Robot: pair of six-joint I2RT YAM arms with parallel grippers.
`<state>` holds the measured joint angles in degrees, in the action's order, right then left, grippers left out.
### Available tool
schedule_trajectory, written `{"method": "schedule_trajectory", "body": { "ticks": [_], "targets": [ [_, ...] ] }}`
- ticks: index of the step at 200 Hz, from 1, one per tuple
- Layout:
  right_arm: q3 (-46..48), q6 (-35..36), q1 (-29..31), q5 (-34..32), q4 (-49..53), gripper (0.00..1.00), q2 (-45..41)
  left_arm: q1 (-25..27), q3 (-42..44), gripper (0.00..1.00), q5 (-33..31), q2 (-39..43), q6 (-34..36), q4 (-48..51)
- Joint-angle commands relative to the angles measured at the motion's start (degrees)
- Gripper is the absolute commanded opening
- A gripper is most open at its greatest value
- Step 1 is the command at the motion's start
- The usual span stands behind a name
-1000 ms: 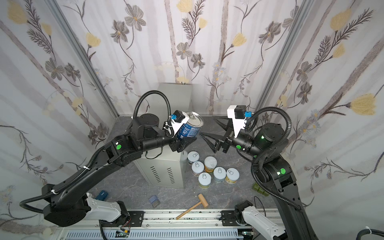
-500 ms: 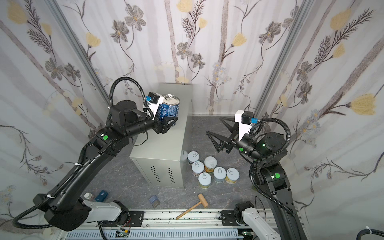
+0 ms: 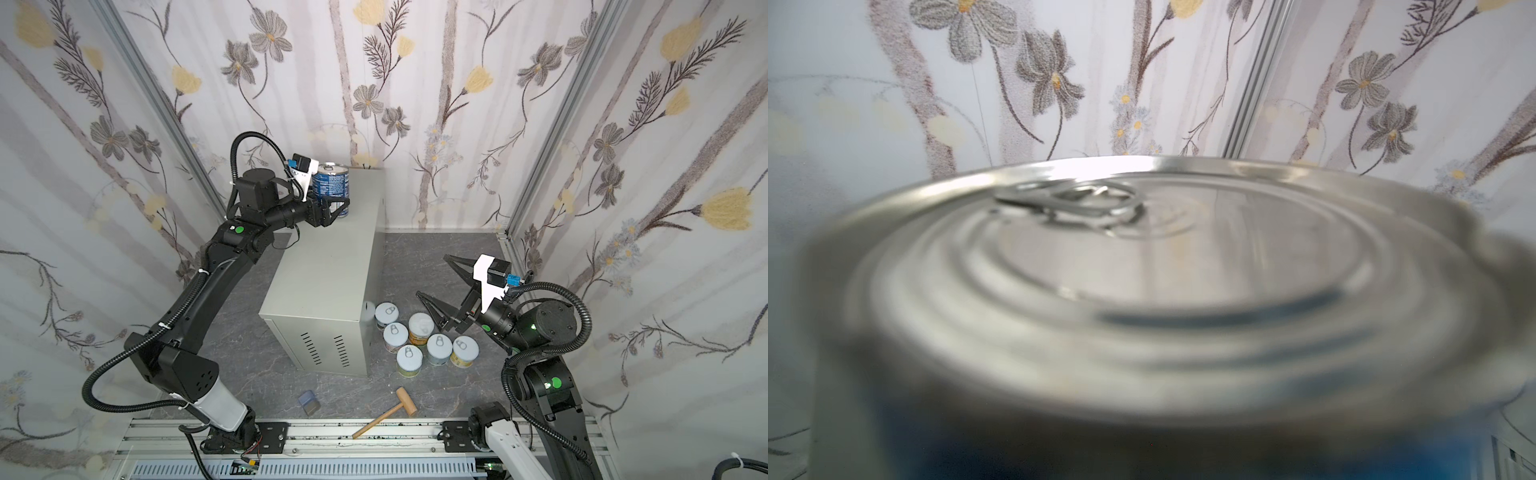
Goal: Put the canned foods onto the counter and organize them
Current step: 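Carry the blue can onto the cabinet top with the left gripper while the right withdraws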
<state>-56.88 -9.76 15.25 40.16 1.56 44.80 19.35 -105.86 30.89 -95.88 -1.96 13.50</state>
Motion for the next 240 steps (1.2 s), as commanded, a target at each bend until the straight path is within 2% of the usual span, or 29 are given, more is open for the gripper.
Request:
{"method": "schedule_trajectory", "body": {
  "ticks": [1, 25, 85, 101, 119, 141, 172, 240],
  "targets": [
    [0.77, 1.32, -0.04, 1.3, -2.0, 1.0, -0.47, -0.69, -0.1, 0.0, 3.0, -0.36, -1.45, -12.62],
    [1.72, 1.14, -0.01, 1.98, -2.61, 1.0, -1.5, -1.01, 3.8, 0.0, 2.33, 0.35, -1.39, -17.02],
    [3.27, 0.97, 0.05, 2.29, -2.61, 1.0, -2.65, -1.18, 8.83, 0.03, 0.66, 1.3, 0.85, -18.53],
    [3.57, 0.79, 0.05, 2.29, -2.53, 1.0, -2.86, -1.09, 8.96, 0.07, 0.36, 1.3, 1.64, -17.56],
    [3.87, 0.61, 0.09, 2.19, -2.53, 1.0, -3.13, -1.25, 9.34, 0.14, -0.02, 1.31, 2.22, -17.06],
    [4.06, 0.36, 0.08, 2.1, -2.49, 1.0, -3.3, -1.33, 10.01, 0.26, -0.13, 1.66, 2.79, -16.82],
    [4.24, 0.14, 0.14, 2.01, -2.62, 1.0, -3.49, -1.42, 10.9, 0.51, 0.04, 2.26, 3.1, -16.58],
    [4.32, -0.24, 0.14, 2.28, -3.2, 1.0, -3.05, -1.86, 13.73, 0.74, 0.13, 4.11, 3.54, -15.96]
  ]
}}
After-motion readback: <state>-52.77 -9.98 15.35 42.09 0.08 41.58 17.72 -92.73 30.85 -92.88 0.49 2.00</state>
